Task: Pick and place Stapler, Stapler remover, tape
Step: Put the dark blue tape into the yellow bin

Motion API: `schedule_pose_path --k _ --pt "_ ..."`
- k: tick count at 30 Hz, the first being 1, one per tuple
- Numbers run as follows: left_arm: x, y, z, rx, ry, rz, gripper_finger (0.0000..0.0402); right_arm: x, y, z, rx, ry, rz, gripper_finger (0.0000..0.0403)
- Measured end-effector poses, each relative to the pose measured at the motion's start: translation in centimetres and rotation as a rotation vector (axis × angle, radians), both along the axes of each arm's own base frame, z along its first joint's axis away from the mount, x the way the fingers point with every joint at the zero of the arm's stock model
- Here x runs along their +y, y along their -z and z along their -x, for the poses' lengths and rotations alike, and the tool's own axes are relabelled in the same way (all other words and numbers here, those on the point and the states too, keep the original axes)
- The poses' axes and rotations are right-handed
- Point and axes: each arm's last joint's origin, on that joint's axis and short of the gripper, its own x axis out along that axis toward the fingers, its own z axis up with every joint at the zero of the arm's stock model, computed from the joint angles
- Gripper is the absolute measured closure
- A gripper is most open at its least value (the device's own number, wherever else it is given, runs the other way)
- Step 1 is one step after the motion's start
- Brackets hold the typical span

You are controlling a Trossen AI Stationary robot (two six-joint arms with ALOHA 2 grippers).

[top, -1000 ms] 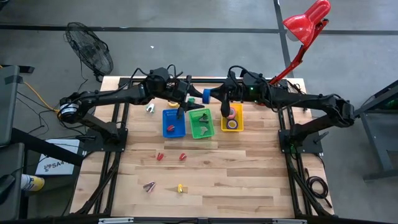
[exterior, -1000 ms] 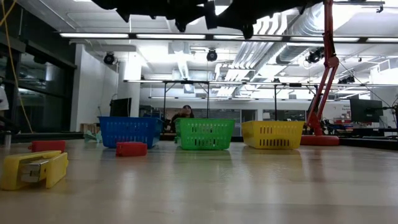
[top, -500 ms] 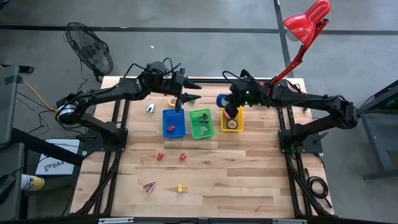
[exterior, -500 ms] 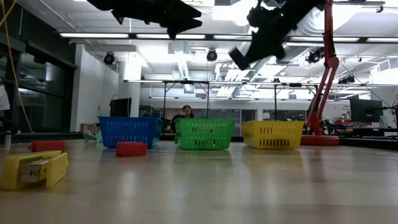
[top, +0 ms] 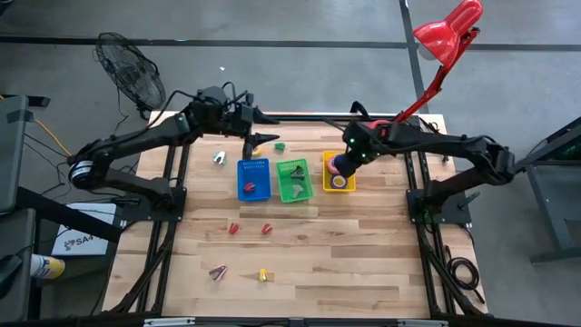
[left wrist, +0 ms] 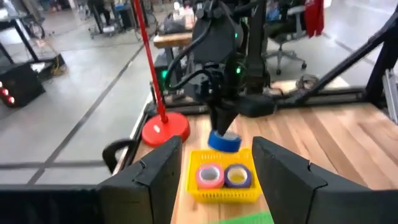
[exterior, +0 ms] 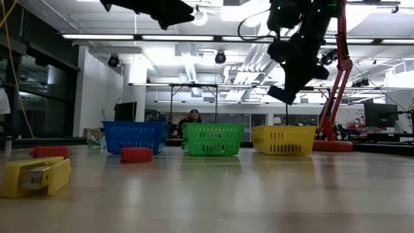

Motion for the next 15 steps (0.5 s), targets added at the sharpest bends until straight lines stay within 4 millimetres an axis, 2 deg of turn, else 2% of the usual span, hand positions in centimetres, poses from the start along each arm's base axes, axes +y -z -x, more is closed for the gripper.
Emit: schedule_pose_path --k 7,15 --pt "-0.7 -0.4 1.7 0.05 -0.037 0.005 0.0207 0.6 2.1 -0.9 0.074 0.036 -0.16 0.0374" --pt "-1.0 -0.5 2.4 0.08 -0.039 0.016 0.0207 0.8 4.2 -2.2 0.146 0.054 -0.201 0.0372"
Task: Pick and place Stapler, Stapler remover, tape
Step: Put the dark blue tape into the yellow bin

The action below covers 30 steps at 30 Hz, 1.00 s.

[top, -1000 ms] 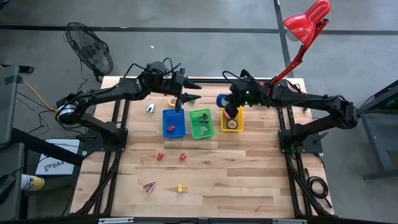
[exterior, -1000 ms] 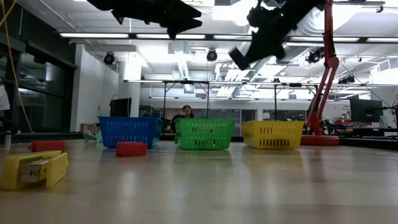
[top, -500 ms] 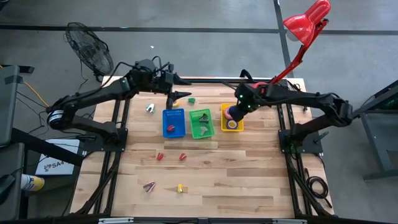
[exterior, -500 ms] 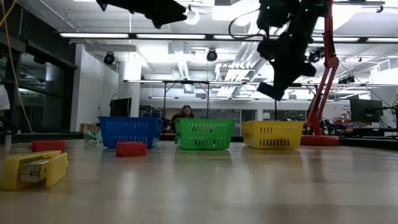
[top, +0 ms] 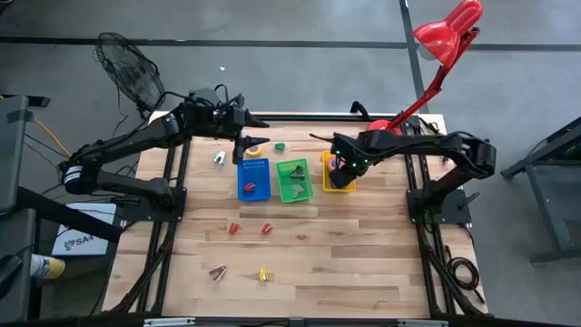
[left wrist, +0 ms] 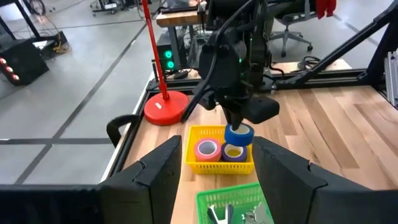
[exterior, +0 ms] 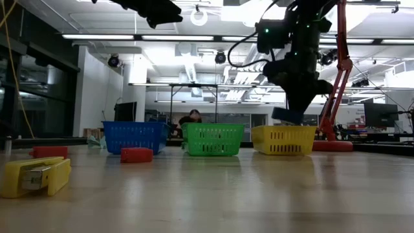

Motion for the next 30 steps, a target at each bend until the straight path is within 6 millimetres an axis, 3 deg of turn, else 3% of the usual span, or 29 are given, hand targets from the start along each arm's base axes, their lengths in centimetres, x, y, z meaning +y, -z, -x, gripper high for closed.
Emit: schedule_pose_path --k 14,23,30 --pt "-0.1 0.5 0.1 0.052 0.002 0.019 0.0207 -0.5 2.5 -1.0 0.078 0.061 -0.017 0.0365" --pt "0.0 1.3 0.4 0.143 -0.068 0.041 0.0207 -0.5 2.7 -1.1 0.077 0.072 -0.017 0.036" --pt "0.1 1.5 0.5 0.165 -0.103 0.042 0.0207 -0.5 2.6 -1.1 0.08 0.072 -0.011 0.0312"
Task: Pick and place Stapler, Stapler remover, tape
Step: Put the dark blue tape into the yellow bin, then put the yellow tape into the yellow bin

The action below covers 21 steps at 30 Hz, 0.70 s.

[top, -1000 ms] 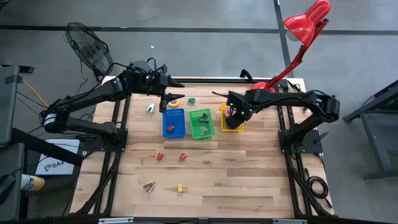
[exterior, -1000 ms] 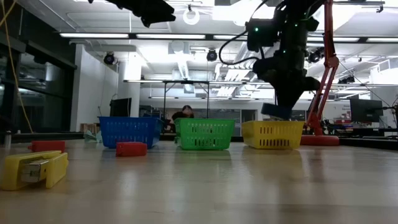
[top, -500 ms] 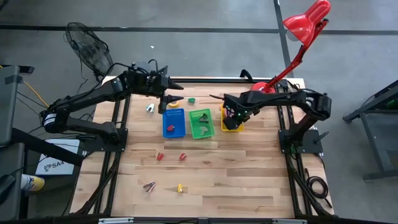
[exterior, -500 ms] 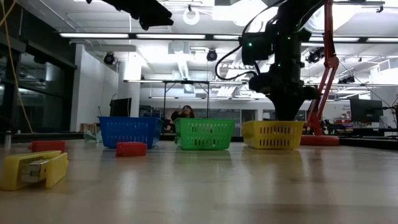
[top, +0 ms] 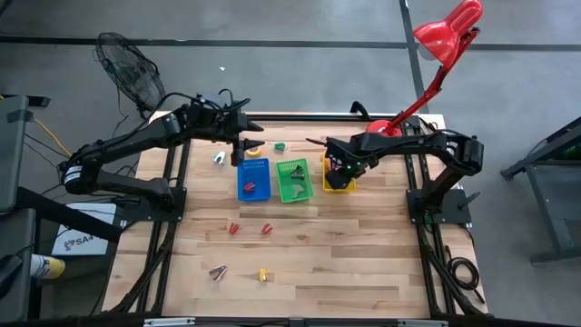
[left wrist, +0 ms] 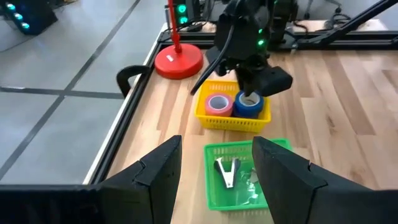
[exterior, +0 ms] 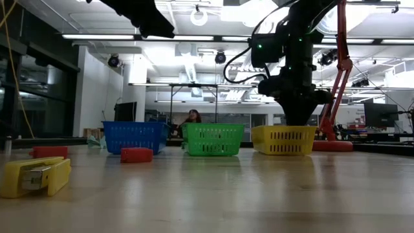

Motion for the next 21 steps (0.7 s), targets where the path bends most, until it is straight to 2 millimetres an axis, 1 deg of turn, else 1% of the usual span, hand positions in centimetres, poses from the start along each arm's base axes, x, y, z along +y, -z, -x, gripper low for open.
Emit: schedule_pose_path --k 7,11,16,21 --pt "0.2 0.1 0.1 0.021 -0.078 -0.007 0.0207 0.1 -0.2 0.1 -0.005 -0.003 -0.013 0.0232" --pt "0.8 0.3 0.5 0.05 -0.156 -0.014 0.0207 0.1 -1.3 0.4 -0.052 -0.002 -0.006 0.0198" --pt "2.8 1.6 1.6 0.153 -0.266 0.059 0.0207 -0.2 -3.6 1.5 -0.137 0.012 0.028 0.0177" --pt "5.2 3.3 2.6 0.26 -0.351 0.141 0.0207 -0.5 -6.2 3.1 -0.239 0.034 0.073 0.0175"
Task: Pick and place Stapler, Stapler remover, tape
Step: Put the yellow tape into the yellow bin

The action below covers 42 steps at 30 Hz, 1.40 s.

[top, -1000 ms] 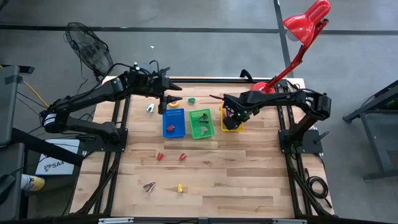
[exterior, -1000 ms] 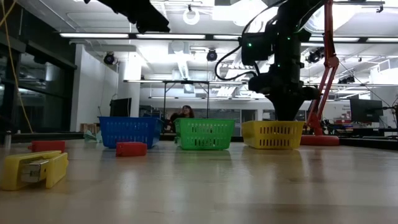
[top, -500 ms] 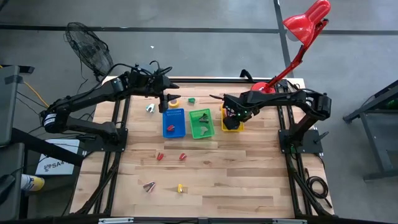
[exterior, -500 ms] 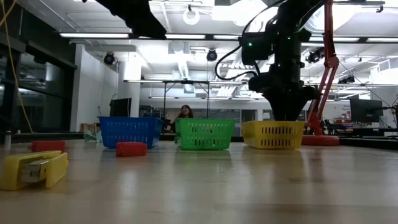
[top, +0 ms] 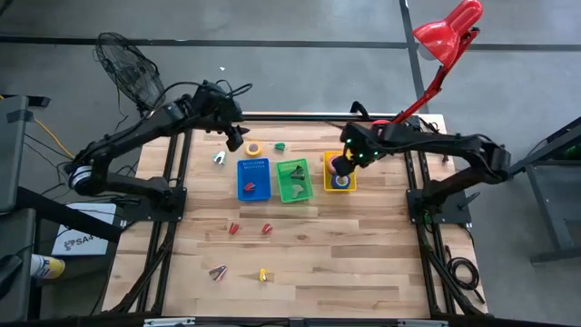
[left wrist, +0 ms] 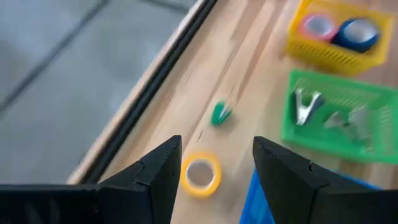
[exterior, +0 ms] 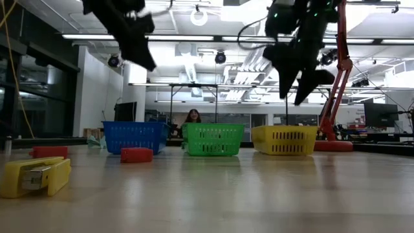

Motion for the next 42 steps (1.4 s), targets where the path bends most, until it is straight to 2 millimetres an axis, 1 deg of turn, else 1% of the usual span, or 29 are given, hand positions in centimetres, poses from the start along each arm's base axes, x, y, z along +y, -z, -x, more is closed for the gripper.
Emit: schedule_pose_path --k 4,7,12,16,19,24,28,32,37,42 --pt "2.1 1.7 0.5 0.063 -0.06 0.083 0.0207 -0.3 -1.9 1.4 -0.075 0.016 0.056 0.0175" --pt "3.6 3.3 0.5 0.113 -0.107 0.159 0.0207 -0.4 -3.2 2.4 -0.121 0.03 0.101 0.0175" --pt "6.1 6.3 0.4 0.166 -0.157 0.28 0.0207 -0.6 -4.6 3.9 -0.17 0.056 0.157 0.0175" --pt "7.8 9.0 0.1 0.234 -0.208 0.351 0.0207 -1.0 -5.3 4.8 -0.19 0.07 0.187 0.0175" --pt "8.7 10.9 -0.4 0.258 -0.22 0.399 0.0207 -1.4 -5.4 5.2 -0.188 0.077 0.201 0.0175" --pt "9.5 13.4 -1.1 0.275 -0.217 0.479 0.0207 -2.1 -5.4 5.6 -0.182 0.079 0.21 0.0175" --pt "9.6 14.4 -1.3 0.292 -0.224 0.508 0.0207 -2.4 -5.3 5.8 -0.178 0.074 0.212 0.0175" --pt "9.5 14.3 -1.8 0.278 -0.225 0.502 0.0207 -2.7 -5.3 6.0 -0.174 0.071 0.214 0.0175" --pt "8.6 14.3 -2.9 0.287 -0.211 0.492 0.0207 -2.8 -5.3 6.2 -0.167 0.068 0.22 0.0175" --pt "8.2 14.3 -3.4 0.319 -0.248 0.447 0.0207 -2.9 -5.3 6.2 -0.162 0.047 0.229 0.0175"
